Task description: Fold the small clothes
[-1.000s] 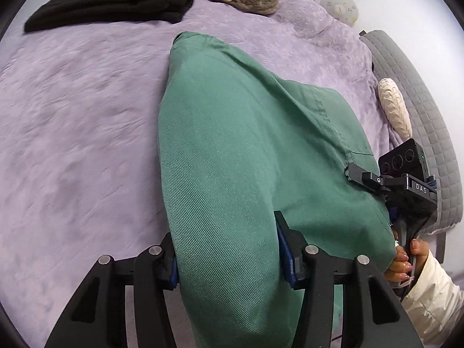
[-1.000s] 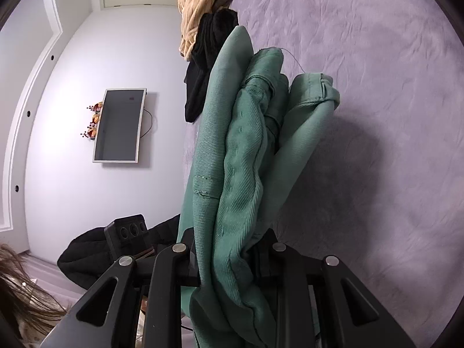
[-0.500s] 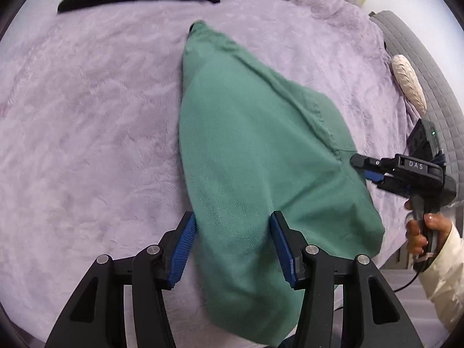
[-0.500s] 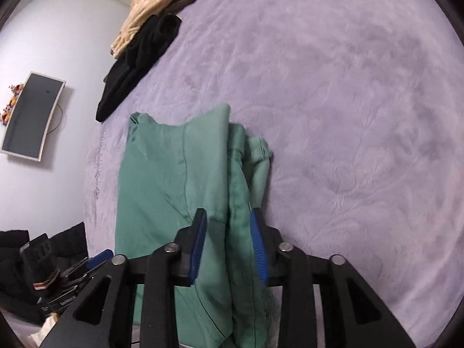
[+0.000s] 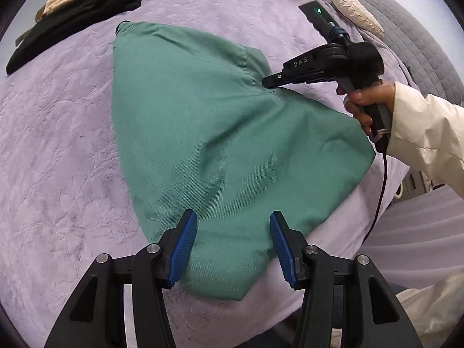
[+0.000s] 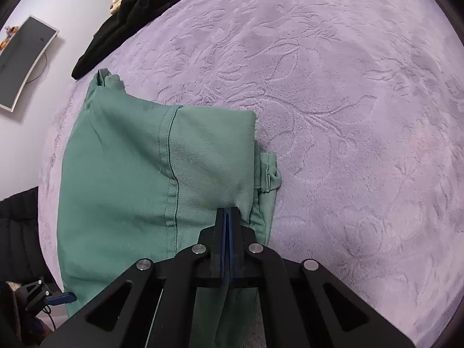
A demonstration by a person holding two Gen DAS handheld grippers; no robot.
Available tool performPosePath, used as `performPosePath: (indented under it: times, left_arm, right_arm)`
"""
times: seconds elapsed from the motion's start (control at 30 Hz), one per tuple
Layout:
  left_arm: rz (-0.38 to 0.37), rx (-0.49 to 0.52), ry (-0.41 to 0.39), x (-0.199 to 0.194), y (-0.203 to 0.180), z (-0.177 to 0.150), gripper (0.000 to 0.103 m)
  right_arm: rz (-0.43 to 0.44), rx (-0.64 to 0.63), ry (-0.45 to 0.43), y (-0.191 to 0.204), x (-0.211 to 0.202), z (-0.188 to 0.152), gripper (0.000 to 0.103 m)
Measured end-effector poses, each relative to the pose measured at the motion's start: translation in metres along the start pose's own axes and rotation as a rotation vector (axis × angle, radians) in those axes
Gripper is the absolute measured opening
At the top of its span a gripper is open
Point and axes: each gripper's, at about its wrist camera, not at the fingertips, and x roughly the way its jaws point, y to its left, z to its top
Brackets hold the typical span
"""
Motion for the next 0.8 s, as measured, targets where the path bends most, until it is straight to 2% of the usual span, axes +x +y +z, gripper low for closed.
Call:
performPosePath:
  times: [0.1, 0.17, 0.23, 0.27, 0.3, 0.37, 0.5, 0.57, 0.63, 0.7, 0.8]
  left_arm:
    - [-0.005, -0.029, 0.007, -0.005, 0.001, 0.004, 0.054]
    - [-0.004, -0.051, 0.015, -0.01, 0.003, 0.007, 0.054]
    - [-0.003, -0.072, 0.018, -0.014, 0.01, 0.007, 0.054]
    - [-0.002, -0.088, 0.017, -0.018, 0.012, 0.007, 0.054]
    - [0.003, -0.102, 0.014, -0.021, 0.013, 0.008, 0.054]
    - [0.014, -0.138, 0.01, -0.023, 0.016, 0.007, 0.054]
    - [0.035, -0.198, 0.034, -0.021, 0.027, 0.004, 0.054]
    - [0.044, -0.179, 0.073, -0.012, 0.027, -0.001, 0.054]
    - [0.056, -0.163, 0.094, -0.004, 0.026, -0.008, 0.061]
    - [0.063, -0.178, 0.088, -0.003, 0.03, -0.013, 0.065]
    - [0.043, -0.214, 0.092, -0.004, 0.035, -0.017, 0.065]
  right_arm:
    - [-0.01, 0.03, 0.015, -0.005, -0.018, -0.007, 0.001]
    - [0.002, 0.036, 0.013, -0.003, -0.038, -0.017, 0.009]
    - [0.037, 0.049, 0.03, 0.001, -0.055, -0.032, 0.01]
    - [0.053, 0.055, 0.037, 0.002, -0.064, -0.042, 0.021]
    - [0.057, 0.058, 0.042, 0.004, -0.072, -0.052, 0.039]
    - [0.065, 0.064, 0.047, 0.011, -0.085, -0.071, 0.052]
    - [0.09, 0.103, 0.057, 0.017, -0.1, -0.108, 0.052]
    - [0.072, 0.138, 0.082, 0.015, -0.095, -0.123, 0.052]
    - [0.059, 0.195, 0.11, 0.01, -0.087, -0.134, 0.045]
    - [0.06, 0.251, 0.125, 0.002, -0.08, -0.142, 0.022]
    - [0.079, 0.329, 0.119, -0.009, -0.077, -0.15, 0.019]
